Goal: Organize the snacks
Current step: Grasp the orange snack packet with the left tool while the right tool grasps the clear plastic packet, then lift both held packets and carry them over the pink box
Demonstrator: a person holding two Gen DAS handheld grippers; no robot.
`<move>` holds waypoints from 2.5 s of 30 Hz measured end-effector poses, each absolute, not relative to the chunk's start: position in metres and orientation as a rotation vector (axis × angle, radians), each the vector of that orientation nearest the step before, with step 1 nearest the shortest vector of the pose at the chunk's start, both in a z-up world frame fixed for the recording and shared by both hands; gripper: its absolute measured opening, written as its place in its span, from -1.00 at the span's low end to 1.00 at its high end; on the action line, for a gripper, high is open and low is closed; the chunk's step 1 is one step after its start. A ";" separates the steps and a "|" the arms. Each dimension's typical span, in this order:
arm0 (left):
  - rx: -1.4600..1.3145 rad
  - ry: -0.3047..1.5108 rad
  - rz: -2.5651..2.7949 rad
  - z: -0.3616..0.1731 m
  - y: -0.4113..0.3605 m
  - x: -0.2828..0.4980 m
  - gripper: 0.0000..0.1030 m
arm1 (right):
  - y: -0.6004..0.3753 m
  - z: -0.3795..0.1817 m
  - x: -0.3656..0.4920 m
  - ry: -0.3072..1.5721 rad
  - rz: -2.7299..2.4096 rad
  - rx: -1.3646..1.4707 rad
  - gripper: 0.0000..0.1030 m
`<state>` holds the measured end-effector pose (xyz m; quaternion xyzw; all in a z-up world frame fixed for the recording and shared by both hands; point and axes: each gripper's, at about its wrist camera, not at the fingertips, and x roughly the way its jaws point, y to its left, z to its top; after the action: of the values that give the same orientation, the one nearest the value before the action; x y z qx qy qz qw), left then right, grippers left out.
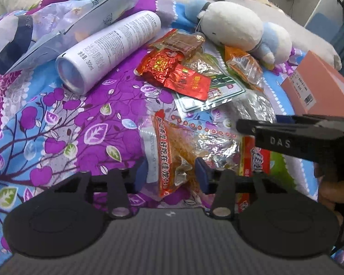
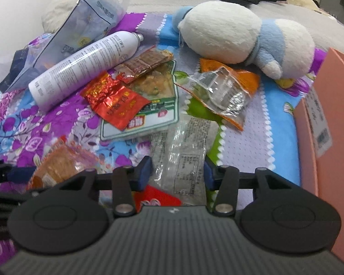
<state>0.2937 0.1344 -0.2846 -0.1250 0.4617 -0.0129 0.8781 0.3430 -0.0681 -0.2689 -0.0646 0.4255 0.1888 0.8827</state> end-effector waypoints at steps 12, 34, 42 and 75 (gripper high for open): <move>-0.304 0.867 0.015 -0.279 0.119 0.240 -0.19 | -0.100 -0.263 0.299 0.821 0.386 -0.107 -0.06; -0.278 0.701 0.099 -0.192 0.101 0.113 -0.21 | -0.162 -0.188 0.168 0.729 0.354 0.090 -0.08; -0.291 0.691 0.076 -0.169 0.095 0.094 -0.21 | -0.175 -0.164 0.139 0.688 0.365 0.095 -0.08; -0.274 0.667 -0.288 -0.113 -0.036 0.145 -0.22 | -0.298 -0.137 0.089 0.617 0.123 0.165 -0.08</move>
<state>0.1455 -0.0365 -0.1132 -0.1335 0.3250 -0.1403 0.9257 0.0892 -0.2980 -0.1369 0.0811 0.3030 0.0603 0.9476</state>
